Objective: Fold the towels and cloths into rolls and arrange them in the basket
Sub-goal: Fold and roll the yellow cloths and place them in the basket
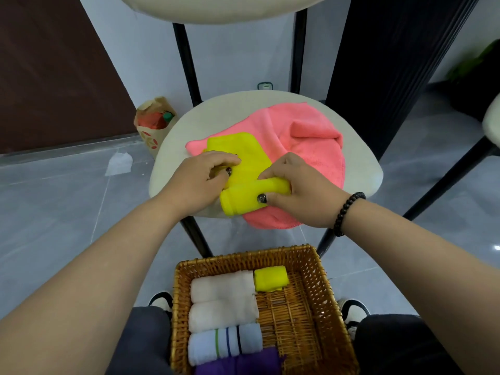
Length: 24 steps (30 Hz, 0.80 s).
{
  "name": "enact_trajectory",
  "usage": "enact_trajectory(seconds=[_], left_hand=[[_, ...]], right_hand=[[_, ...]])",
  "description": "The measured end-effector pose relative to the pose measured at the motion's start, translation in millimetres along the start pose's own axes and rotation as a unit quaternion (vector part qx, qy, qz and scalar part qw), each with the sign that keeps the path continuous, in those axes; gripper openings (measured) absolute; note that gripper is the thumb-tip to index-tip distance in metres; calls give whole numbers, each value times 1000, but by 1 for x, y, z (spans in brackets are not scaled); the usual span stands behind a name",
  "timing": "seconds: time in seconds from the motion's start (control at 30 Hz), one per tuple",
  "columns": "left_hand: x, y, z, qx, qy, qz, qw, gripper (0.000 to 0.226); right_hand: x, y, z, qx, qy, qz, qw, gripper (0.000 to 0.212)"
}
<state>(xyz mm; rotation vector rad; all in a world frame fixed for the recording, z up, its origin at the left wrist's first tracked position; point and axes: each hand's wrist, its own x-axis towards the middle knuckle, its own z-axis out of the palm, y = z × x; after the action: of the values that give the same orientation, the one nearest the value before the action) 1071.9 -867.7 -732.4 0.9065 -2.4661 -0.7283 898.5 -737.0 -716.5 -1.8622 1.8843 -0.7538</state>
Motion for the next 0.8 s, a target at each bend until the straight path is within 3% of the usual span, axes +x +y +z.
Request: enact_trajectory(seconds=[0.17,0.37,0.5,0.57,0.63,0.8], left_hand=[[-1,-2,-4,-80,-27,-8,996,32],[-7,0,-4,9,-90,24,996,47],[-17,-1,-5,127,-147,38,980,67],[-24,-1,-6,156,-158,28,975,69],[-30,0,-6,179,-166,25,969,67],[-31,-6,-7,187,-160,8,969,61]], right_hand=[[8,-10,6,36,17,51,998,22],[14,-15,16,-18,101,86,991,28],[9,-13,25,-178,246,-55,951,15],[5,-12,33,-237,242,-137,931,7],[1,-12,41,-277,218,-173,919,13],[-8,-14,58,-325,130,-96,932,44]])
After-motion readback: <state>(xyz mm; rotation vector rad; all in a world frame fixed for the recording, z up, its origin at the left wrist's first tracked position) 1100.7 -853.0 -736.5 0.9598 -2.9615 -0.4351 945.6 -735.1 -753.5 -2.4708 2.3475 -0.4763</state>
